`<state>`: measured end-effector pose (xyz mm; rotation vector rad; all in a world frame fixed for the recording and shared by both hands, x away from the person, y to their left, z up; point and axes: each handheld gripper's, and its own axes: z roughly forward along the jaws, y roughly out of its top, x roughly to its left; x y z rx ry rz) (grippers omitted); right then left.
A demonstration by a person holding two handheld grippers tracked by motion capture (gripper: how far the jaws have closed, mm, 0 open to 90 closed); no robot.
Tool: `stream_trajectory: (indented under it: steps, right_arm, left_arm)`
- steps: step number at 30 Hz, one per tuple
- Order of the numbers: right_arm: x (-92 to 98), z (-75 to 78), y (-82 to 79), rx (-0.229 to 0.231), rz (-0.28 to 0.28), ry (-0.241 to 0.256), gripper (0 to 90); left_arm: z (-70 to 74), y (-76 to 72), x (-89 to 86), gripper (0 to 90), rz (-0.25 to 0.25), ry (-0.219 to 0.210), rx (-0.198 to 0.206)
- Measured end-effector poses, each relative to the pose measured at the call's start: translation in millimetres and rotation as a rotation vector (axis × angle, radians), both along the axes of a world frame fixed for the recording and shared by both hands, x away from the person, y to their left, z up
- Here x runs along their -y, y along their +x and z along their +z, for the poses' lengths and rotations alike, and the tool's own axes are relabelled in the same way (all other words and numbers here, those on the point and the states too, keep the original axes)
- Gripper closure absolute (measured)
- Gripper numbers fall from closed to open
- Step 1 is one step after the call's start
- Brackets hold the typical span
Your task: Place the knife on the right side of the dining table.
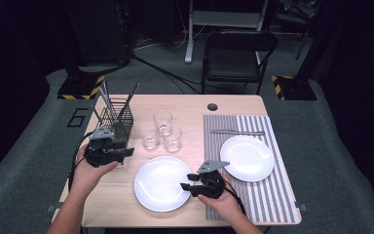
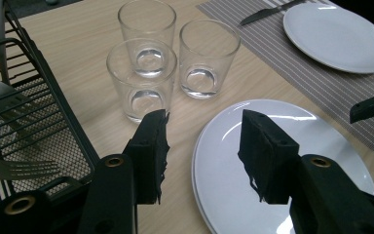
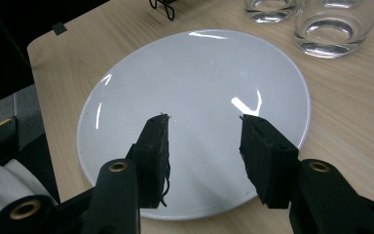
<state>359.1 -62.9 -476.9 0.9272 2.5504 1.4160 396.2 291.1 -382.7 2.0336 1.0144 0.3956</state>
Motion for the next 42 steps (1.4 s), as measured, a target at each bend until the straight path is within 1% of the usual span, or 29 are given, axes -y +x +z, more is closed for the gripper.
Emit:
stream_trajectory:
  steps: [1,2,4,10,13,14,15,18,19,20,21,23,25,28,32,36,38,39,42]
  right_arm:
    - [0.1,0.1,0.0,-0.001,0.0,0.002,53.4]
    - [0.3,0.1,0.1,0.0,0.002,0.003,53.3]
    - [0.4,0.1,0.3,-0.004,-0.002,0.003,53.4]
    - [0.5,0.6,-0.3,0.0,0.0,0.005,53.4]
    - [0.7,0.5,-0.1,0.002,0.004,0.004,53.4]
    - [0.4,0.5,-0.3,-0.002,0.0,0.006,53.3]
    - [0.4,0.4,-0.3,-0.004,-0.001,0.007,53.4]
    - [0.1,0.3,-0.1,-0.002,0.004,0.004,53.3]
    - [0.0,0.3,-0.1,-0.001,0.003,0.004,53.3]
    - [0.0,0.2,-0.1,-0.001,0.003,0.004,53.4]
    - [0.0,0.1,-0.2,0.0,0.002,0.002,53.3]
    - [0.3,-0.2,0.3,0.001,0.003,0.001,53.3]
    - [0.6,-0.3,0.6,-0.008,-0.002,0.009,53.4]
    - [0.7,-0.7,0.5,-0.008,0.0,0.006,53.4]
    - [1.3,-0.5,0.6,-0.006,0.001,0.009,53.4]
    - [1.6,-0.8,0.8,-0.005,-0.001,0.01,53.4]
    - [1.4,-0.7,0.9,-0.006,-0.001,0.012,53.3]
    - [1.2,-0.6,0.8,-0.007,-0.002,0.01,53.4]
    - [0.6,-0.9,0.8,-0.007,0.0,0.008,53.4]
  left_arm:
    - [3.1,0.2,-1.1,52.6,-0.004,0.007,-0.002]
    - [5.6,0.5,-1.7,52.6,0.001,0.001,0.005]
    - [10.0,0.9,-3.3,52.6,0.004,0.004,0.006]
    - [19.6,3.3,-9.9,52.7,0.014,-0.018,0.007]
    - [23.6,4.3,-12.6,52.8,0.021,-0.021,0.007]
    - [24.5,4.8,-13.1,52.9,0.026,-0.028,0.013]
    - [26.9,5.0,-14.5,52.9,0.024,-0.021,0.009]
    - [31.8,6.7,-17.5,53.2,0.039,-0.02,0.022]
    - [34.1,7.4,-19.1,53.3,0.039,-0.017,0.019]
    - [35.5,8.4,-20.2,53.6,0.045,-0.019,0.026]
    - [37.7,9.3,-21.9,53.8,0.046,-0.014,0.023]
    - [40.4,10.9,-24.7,54.3,0.059,-0.016,0.029]
    - [42.7,12.4,-27.7,54.4,0.064,-0.017,0.026]
    - [43.5,14.5,-32.2,54.7,0.074,-0.016,0.031]
    - [41.9,19.6,-39.9,55.7,0.102,-0.016,0.022]
    - [41.0,24.2,-48.3,56.0,0.133,-0.028,0.016]
    - [40.7,26.3,-51.6,56.3,0.144,-0.029,0.016]
    - [40.9,27.0,-53.3,56.5,0.15,-0.026,0.007]
    - [40.0,29.7,-57.4,57.2,0.166,-0.03,0.007]
